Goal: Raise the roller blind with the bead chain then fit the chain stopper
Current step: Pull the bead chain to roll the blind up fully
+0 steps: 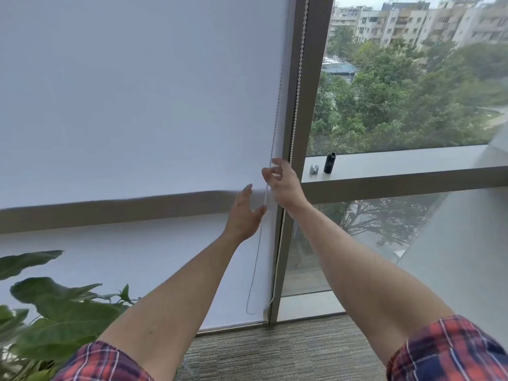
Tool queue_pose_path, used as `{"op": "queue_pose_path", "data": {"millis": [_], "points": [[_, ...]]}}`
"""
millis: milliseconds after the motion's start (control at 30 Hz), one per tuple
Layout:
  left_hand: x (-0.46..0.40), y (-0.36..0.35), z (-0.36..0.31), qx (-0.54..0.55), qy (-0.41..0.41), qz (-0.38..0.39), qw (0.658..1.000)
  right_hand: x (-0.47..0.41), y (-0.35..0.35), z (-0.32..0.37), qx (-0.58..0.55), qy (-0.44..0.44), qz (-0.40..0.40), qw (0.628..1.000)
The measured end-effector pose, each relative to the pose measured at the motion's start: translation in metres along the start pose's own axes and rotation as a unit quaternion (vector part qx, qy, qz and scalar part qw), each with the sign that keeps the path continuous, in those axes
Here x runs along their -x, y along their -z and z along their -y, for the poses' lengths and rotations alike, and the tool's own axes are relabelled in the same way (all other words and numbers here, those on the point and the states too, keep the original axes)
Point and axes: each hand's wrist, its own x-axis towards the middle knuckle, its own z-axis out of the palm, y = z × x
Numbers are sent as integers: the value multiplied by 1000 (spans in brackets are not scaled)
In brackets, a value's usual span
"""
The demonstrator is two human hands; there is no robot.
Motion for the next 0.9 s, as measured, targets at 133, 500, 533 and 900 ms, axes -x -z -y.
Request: {"op": "queue_pose_path", "data": {"millis": [133, 500, 533, 900], "points": [[-5, 4, -9, 22, -23, 26, 999, 1, -8, 12, -6, 31, 35, 999], [23, -11, -3, 142, -47, 13, 989, 32, -5, 8, -99, 53, 65, 992], [28, -15, 0, 154, -44, 6, 987, 35, -4, 10, -110, 64, 74, 989], [60, -45, 9, 172, -79, 4, 982, 50, 10, 63, -271, 137, -4, 953]]}}
